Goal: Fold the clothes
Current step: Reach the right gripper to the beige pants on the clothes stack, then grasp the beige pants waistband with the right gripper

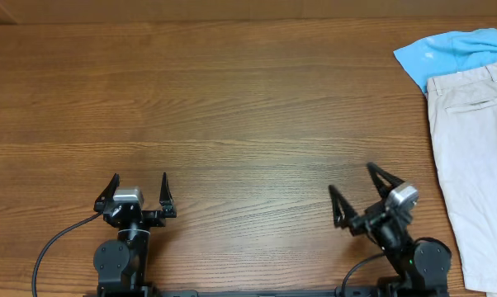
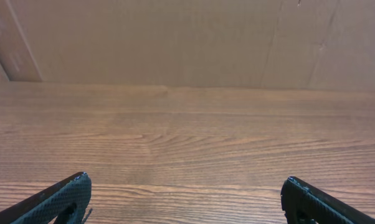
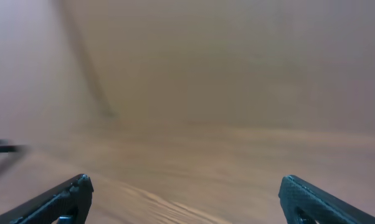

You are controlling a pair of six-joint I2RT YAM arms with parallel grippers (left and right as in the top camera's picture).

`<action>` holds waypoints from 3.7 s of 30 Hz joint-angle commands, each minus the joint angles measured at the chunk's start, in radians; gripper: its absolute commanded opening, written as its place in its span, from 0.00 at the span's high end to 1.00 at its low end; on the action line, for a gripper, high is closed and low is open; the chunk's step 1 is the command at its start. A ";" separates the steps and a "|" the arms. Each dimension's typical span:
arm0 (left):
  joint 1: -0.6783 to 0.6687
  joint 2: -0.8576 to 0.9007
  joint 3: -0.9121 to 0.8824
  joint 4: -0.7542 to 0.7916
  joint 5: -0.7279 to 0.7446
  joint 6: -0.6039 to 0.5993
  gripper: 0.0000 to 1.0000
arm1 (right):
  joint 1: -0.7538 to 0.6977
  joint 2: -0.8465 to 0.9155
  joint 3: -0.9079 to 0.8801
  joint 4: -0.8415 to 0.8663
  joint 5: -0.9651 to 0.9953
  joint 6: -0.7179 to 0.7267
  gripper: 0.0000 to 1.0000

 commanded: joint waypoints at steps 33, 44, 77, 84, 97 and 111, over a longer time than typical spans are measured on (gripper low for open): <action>0.006 -0.011 -0.005 0.001 -0.010 0.023 0.00 | -0.002 0.503 0.801 -0.296 0.092 -0.024 0.00; 0.006 -0.011 -0.005 0.001 -0.010 0.023 0.00 | -0.022 1.330 1.458 -0.990 1.026 -0.125 0.00; 0.006 -0.011 -0.005 0.001 -0.010 0.023 0.00 | -0.194 2.144 1.509 -0.637 1.169 -0.462 0.00; 0.006 -0.011 -0.005 0.001 -0.010 0.023 0.00 | -0.218 2.171 1.508 -0.594 1.261 -0.461 0.02; 0.006 -0.011 -0.005 0.001 -0.010 0.023 0.00 | -0.284 2.176 1.508 -0.572 1.246 -0.457 0.14; 0.006 -0.011 -0.005 0.001 -0.010 0.023 0.00 | -0.269 2.237 1.508 -0.519 1.226 -0.426 0.18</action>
